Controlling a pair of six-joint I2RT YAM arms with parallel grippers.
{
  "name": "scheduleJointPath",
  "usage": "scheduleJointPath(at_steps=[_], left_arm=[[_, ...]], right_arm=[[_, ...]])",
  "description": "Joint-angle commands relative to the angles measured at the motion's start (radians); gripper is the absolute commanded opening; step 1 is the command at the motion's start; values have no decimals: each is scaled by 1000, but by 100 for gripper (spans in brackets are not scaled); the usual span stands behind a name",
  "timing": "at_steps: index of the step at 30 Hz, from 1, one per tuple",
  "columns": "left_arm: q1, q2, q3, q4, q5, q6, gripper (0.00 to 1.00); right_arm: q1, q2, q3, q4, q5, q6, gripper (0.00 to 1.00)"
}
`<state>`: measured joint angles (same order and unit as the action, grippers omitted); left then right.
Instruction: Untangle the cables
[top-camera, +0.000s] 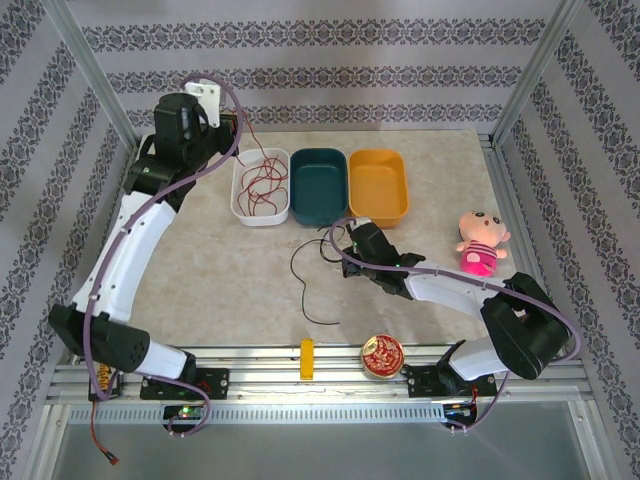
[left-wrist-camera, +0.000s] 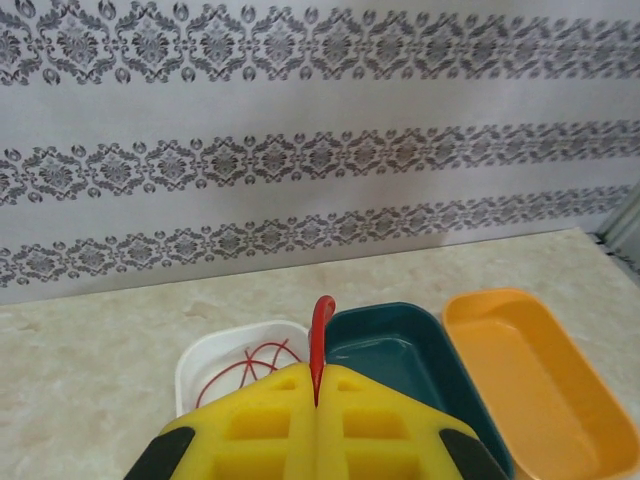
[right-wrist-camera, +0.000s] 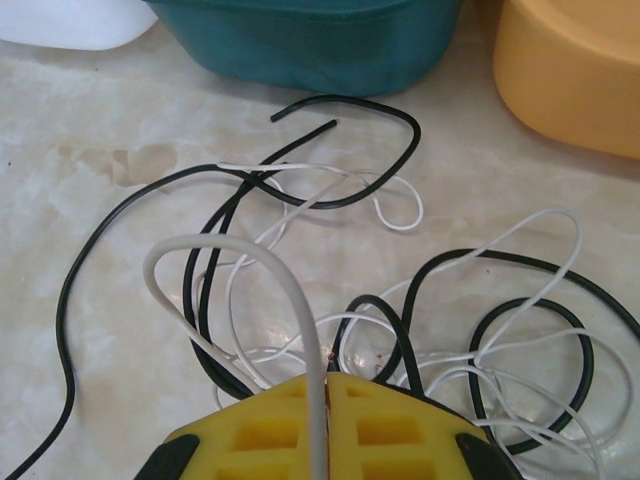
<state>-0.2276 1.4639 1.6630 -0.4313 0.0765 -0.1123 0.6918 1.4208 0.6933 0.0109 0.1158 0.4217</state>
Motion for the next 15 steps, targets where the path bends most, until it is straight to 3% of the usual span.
scheduleJointPath(at_steps=[1, 15], left_arm=[[28, 47, 38, 95, -21, 24, 0], [36, 214, -32, 122, -17, -53, 0]], right_arm=[[12, -22, -24, -17, 13, 32, 0], [25, -24, -9, -32, 19, 46, 0]])
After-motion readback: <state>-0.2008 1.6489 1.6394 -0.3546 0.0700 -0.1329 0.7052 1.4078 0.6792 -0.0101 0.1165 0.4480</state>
